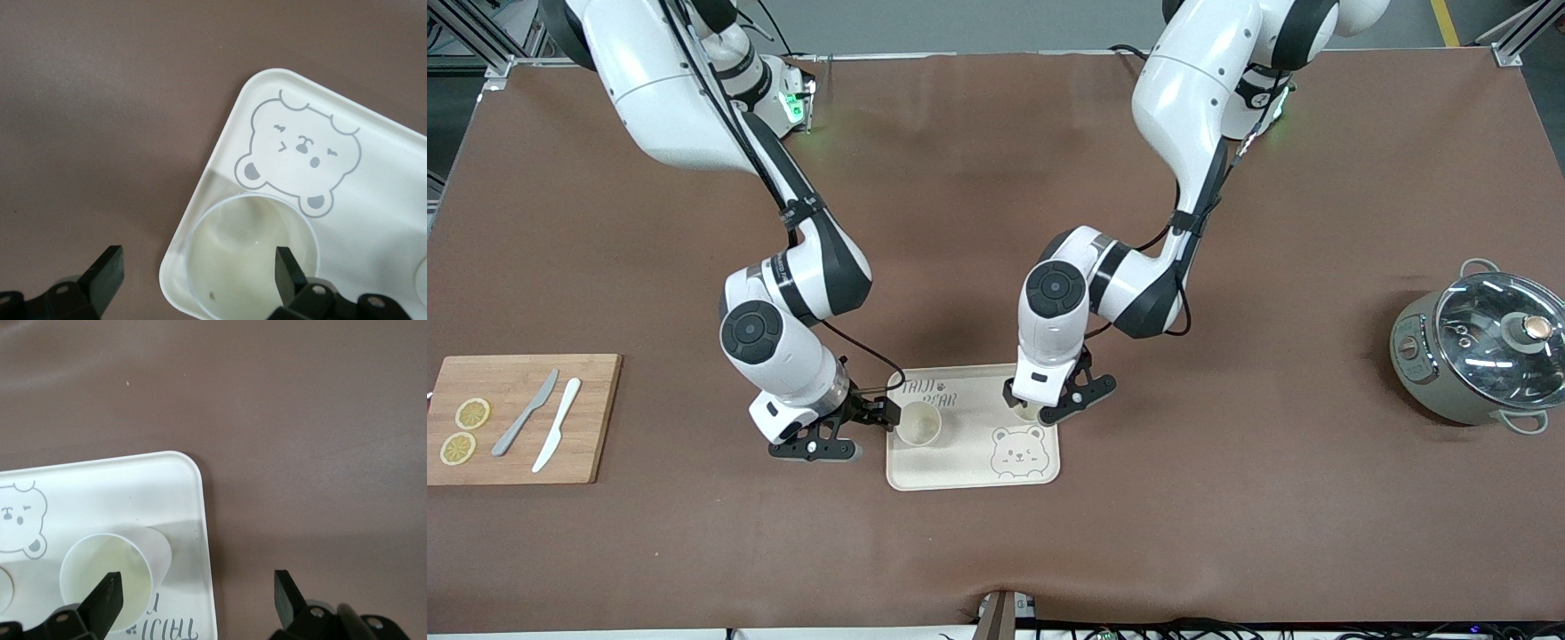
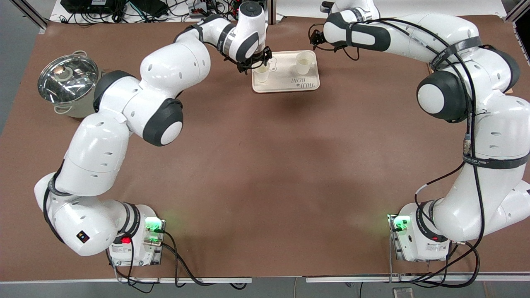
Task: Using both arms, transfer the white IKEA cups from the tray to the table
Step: 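Close the left gripper on one cup while the right gripper grasps the other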
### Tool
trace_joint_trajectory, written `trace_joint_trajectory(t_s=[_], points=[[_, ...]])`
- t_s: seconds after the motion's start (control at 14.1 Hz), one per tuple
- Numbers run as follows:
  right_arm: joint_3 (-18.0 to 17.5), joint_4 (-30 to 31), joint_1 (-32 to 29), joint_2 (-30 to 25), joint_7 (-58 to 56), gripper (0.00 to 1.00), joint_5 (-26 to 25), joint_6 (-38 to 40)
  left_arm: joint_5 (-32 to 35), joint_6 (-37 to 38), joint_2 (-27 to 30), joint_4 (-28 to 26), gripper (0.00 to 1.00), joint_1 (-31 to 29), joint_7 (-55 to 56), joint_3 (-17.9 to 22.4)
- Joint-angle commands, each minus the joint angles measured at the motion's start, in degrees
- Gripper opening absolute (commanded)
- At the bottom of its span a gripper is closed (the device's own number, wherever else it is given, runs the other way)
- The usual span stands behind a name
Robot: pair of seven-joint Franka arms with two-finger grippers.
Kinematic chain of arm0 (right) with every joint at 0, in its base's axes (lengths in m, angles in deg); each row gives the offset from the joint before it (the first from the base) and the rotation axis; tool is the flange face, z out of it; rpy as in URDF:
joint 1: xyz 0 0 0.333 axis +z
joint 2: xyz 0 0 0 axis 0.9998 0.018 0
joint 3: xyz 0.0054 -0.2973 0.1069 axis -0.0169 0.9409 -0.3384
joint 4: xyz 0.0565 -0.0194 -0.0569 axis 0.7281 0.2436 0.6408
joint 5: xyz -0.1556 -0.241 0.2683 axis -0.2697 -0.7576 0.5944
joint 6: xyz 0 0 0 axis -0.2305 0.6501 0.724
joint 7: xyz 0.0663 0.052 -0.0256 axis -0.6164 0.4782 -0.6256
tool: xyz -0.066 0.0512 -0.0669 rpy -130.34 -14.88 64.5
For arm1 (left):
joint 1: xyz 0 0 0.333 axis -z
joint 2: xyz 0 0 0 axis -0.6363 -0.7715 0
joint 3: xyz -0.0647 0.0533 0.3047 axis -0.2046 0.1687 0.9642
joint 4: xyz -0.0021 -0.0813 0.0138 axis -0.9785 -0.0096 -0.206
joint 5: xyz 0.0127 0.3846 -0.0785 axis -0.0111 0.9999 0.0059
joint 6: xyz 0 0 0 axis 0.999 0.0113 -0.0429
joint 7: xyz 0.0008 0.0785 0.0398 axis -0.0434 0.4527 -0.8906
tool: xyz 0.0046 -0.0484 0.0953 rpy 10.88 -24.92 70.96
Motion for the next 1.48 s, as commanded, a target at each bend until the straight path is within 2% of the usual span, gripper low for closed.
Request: trace_joint_trajectory(t_s=[0.0,0.07,0.14,0.35,0.49,0.57,0.64,1.06,1.27,1.34,1.41], points=[[0.6,-1.3,1.8,2.3,3.5,1.00,-1.7,-1.8,-0.5,-0.6,-1.3,1.4,1.00,0.6,1.2,0.9],[0.6,-1.3,1.9,3.0,3.6,1.00,-1.7,-3.0,-0.5,-0.8,-1.4,1.4,1.00,0.6,1.6,0.9],[0.6,-1.3,2.0,3.4,3.6,1.00,-1.7,-3.4,-0.5,-1.5,-1.6,1.4,0.91,0.6,2.6,0.9],[0.6,-1.3,2.3,4.3,3.6,1.00,-1.7,-4.2,-0.6,-3.0,-1.9,1.3,0.33,0.6,4.1,0.8],[0.6,-1.2,2.7,5.3,3.6,1.00,-1.7,-5.7,-0.6,-3.0,-1.9,1.4,0.10,0.6,4.6,0.8],[0.6,-1.2,3.0,5.8,3.7,1.00,-1.6,-6.8,-0.6,-2.9,-1.9,1.3,0.04,0.6,4.7,0.8],[0.6,-1.2,3.2,6.1,4.3,1.00,-1.6,-7.6,-0.6,-2.9,-1.8,1.3,0.00,0.6,4.7,0.8],[0.6,-1.2,3.9,7.2,4.8,1.00,-1.6,-8.5,-0.6,-1.7,0.0,1.4,0.00,0.6,4.7,1.1],[0.6,-1.2,3.9,7.2,4.8,1.00,-1.6,-8.6,-0.3,1.5,1.7,1.3,0.00,0.0,4.2,1.7],[0.6,-1.2,3.9,7.2,4.8,0.95,-1.6,-8.6,-0.2,2.2,2.5,1.3,0.00,0.0,4.0,2.2],[0.6,-1.2,3.9,7.2,4.8,0.73,-1.6,-8.5,-0.1,2.3,3.4,1.0,0.00,-0.1,3.8,2.2]])
